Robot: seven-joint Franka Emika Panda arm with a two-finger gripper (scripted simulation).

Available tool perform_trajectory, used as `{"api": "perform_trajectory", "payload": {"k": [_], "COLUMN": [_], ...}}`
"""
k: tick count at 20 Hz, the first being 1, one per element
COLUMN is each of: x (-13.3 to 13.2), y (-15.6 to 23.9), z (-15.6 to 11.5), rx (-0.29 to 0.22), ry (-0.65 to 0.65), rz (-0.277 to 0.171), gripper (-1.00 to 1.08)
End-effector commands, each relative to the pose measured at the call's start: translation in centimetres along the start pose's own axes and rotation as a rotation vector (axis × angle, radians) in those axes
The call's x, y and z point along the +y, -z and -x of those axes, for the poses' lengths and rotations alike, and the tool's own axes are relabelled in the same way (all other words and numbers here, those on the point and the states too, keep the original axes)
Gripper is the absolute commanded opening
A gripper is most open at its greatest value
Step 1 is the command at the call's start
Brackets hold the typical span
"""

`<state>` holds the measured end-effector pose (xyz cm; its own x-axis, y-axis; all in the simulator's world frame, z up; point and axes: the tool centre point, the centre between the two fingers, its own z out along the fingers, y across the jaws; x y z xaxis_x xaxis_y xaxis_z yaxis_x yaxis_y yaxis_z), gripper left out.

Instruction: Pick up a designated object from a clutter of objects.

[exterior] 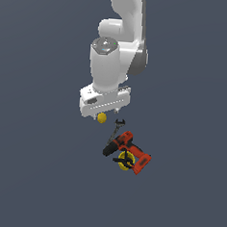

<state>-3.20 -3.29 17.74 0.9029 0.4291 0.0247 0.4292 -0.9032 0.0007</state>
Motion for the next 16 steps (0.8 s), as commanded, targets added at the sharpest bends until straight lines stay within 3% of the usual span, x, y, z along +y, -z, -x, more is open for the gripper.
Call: {"api": "perform_trajectory", "payload": {"k": [1, 16], "x": [0.0, -0.6], "y": [-1.7, -8.7], "z": [1.3, 8.2], "rx": [-0.003, -0.021], "ry": [0.053, 0.301], "rz": [0.000, -0.004], "gripper": [1.00, 1.00]}}
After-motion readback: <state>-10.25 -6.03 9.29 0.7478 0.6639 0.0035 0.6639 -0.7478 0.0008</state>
